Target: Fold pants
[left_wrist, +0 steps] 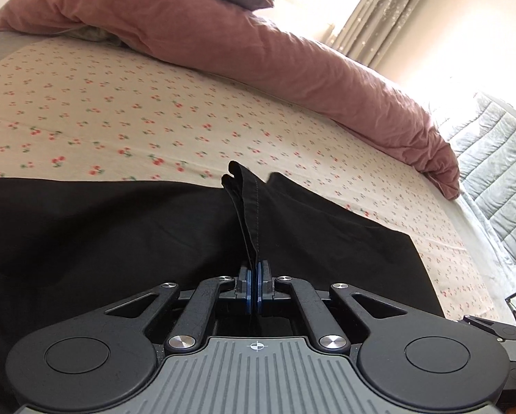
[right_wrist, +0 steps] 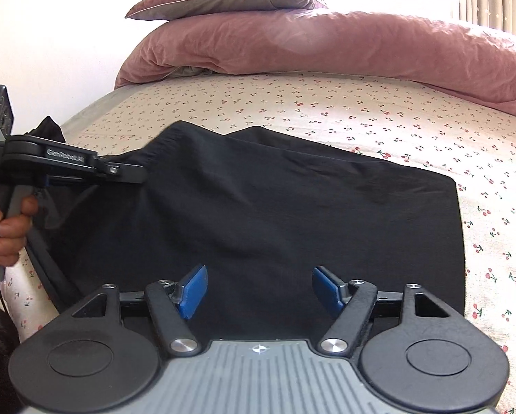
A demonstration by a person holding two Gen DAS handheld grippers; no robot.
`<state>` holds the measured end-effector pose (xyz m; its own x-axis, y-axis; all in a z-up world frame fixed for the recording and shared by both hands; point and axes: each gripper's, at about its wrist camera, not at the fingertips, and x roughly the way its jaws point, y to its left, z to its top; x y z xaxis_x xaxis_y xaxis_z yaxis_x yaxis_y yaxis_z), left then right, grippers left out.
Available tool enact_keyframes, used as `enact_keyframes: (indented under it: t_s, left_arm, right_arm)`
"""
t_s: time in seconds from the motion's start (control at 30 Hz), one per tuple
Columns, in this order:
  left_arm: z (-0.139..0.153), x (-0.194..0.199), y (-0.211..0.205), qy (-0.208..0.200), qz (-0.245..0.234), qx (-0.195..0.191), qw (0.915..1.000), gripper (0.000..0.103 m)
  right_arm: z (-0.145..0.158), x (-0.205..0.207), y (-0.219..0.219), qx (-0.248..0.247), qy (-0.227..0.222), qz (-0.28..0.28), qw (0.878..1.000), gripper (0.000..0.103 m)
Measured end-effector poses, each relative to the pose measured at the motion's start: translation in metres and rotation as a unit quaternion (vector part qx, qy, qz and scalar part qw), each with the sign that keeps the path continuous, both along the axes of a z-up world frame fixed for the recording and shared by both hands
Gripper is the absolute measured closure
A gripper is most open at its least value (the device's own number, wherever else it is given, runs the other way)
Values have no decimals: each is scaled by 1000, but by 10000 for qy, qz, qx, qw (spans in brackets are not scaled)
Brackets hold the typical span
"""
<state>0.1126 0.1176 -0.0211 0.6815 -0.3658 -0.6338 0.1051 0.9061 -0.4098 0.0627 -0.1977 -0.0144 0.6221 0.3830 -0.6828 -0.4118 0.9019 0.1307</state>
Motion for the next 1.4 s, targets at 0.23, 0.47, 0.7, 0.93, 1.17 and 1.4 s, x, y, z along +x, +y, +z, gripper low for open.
enact_keyframes:
  t_s: [0.23, 0.47, 0.7, 0.93, 1.17, 1.4]
  left_arm:
    - [1, -10, 91, 164, 704, 309, 9969, 103]
    - [3, -24, 126, 113, 974, 669, 9929, 102]
    - [12, -32, 139, -53, 1333, 1256, 9831, 102]
    - [23, -41, 126, -151, 1419, 1596, 9768, 52]
    - [43, -62, 67, -900, 817, 1820, 9758, 25]
    - [-1, -68, -5, -736, -864, 1756, 9779, 24]
  right_arm:
    - [-7, 2, 9, -267, -46, -15, 9996, 32]
    - [-9, 4, 17, -436, -227, 9, 9988, 32]
    - [-17, -3, 21, -754, -572, 241, 9952, 31]
    - [-18, -4, 20, -770, -622, 220, 9948, 29]
    - [-10, -10, 24, -708, -815, 389, 9934, 28]
    - [-14, -16, 34, -741, -821, 759, 9910, 30]
